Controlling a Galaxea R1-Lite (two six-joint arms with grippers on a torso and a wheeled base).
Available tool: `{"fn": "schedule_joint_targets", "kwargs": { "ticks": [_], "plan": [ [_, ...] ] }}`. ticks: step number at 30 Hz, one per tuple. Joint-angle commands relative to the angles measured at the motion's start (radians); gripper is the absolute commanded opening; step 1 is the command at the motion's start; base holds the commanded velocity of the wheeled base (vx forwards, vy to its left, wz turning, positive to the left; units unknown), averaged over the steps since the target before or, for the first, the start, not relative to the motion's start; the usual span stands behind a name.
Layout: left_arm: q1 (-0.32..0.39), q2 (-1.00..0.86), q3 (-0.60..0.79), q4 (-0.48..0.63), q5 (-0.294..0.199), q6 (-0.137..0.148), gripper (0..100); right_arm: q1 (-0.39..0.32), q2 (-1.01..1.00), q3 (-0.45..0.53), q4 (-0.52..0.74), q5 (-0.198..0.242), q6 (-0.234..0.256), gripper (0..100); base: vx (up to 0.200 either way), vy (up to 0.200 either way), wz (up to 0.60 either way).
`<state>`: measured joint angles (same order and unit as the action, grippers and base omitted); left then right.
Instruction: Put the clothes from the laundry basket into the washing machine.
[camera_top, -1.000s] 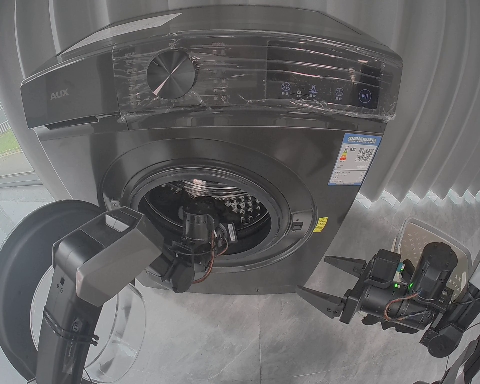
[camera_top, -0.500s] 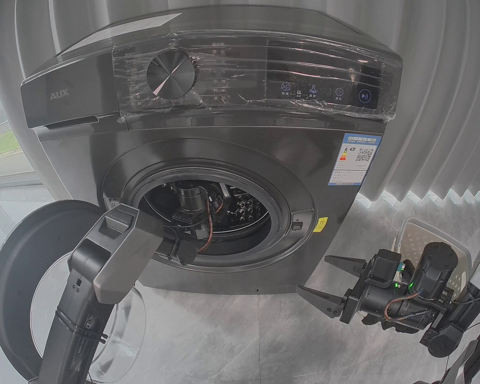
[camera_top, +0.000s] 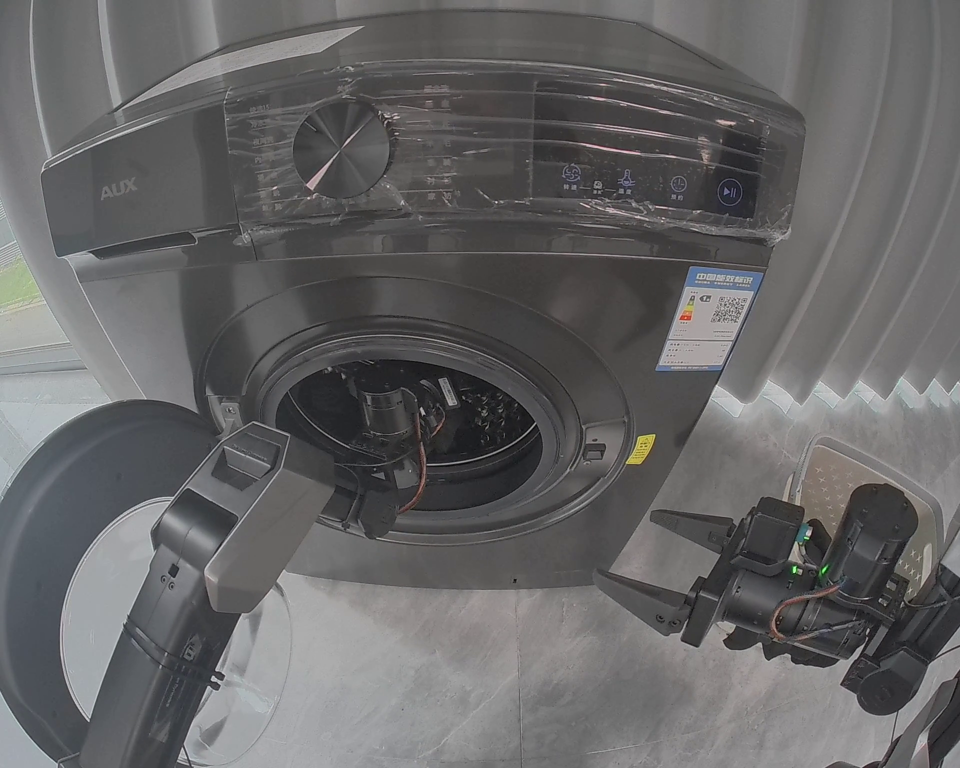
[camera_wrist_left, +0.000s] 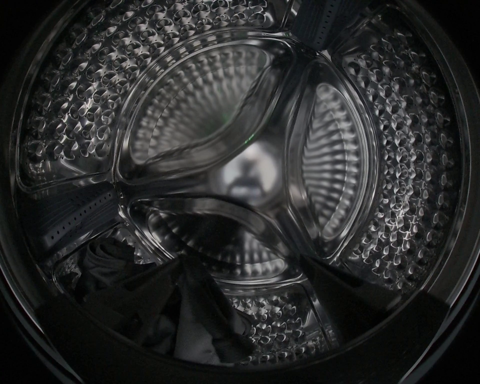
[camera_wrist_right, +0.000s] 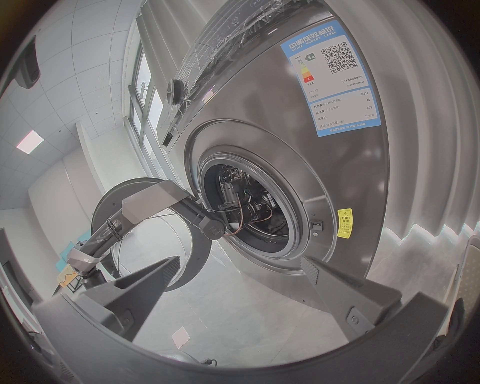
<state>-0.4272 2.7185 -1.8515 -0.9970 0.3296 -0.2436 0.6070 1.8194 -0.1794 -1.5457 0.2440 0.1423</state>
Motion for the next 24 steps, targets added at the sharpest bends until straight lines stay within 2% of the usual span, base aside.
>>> {"fn": "schedule_joint_targets", "kwargs": {
  "ticks": [1, 3, 4, 5, 6, 11, 12, 13, 18, 24],
  "plan": [
    [-0.015, -0.083, 0.13, -0.002, 0.0, -0.003, 100, -0.001, -0.002, 0.001, -0.001, 0.001, 0.0, 100, 0.0, 0.0, 0.0],
    [-0.031, -0.135, 0.225, -0.003, -0.001, -0.017, 100, -0.001, -0.002, 0.0, 0.001, 0.0, -0.001, 100, 0.0, 0.0, 0.0],
    [-0.031, -0.135, 0.225, -0.003, -0.001, -0.017, 100, -0.001, -0.002, 0.0, 0.001, 0.0, -0.001, 100, 0.0, 0.0, 0.0],
    [-0.054, -0.183, 0.316, -0.008, -0.001, -0.037, 100, 0.0, -0.002, 0.001, 0.001, 0.0, -0.001, 100, 0.0, 0.0, 0.0],
    [-0.067, -0.214, 0.388, -0.015, -0.001, -0.042, 100, -0.001, -0.003, 0.001, 0.001, 0.0, -0.001, 100, 0.0, 0.0, 0.0],
    [-0.123, -0.345, 0.658, -0.083, -0.007, -0.04, 100, -0.001, -0.011, 0.003, 0.001, 0.001, -0.001, 100, 0.0, 0.0, 0.0],
    [-0.123, -0.345, 0.658, -0.083, -0.007, -0.04, 100, -0.001, -0.011, 0.003, 0.001, 0.001, -0.001, 100, 0.0, 0.0, 0.0],
    [-0.145, -0.391, 0.75, -0.104, -0.009, -0.04, 100, -0.001, -0.012, 0.006, 0.001, 0.001, -0.001, 100, 0.0, 0.0, 0.0],
    [-0.203, -0.505, 0.95, -0.181, -0.011, -0.04, 100, -0.001, -0.014, 0.011, -0.001, 0.001, -0.001, 100, 0.0, 0.0, 0.0],
    [-0.277, -0.726, 1.233, -0.25, -0.015, -0.042, 100, -0.001, -0.032, 0.032, 0.001, 0.0, -0.001, 100, 0.0, 0.0, 0.0]
  ]
}}
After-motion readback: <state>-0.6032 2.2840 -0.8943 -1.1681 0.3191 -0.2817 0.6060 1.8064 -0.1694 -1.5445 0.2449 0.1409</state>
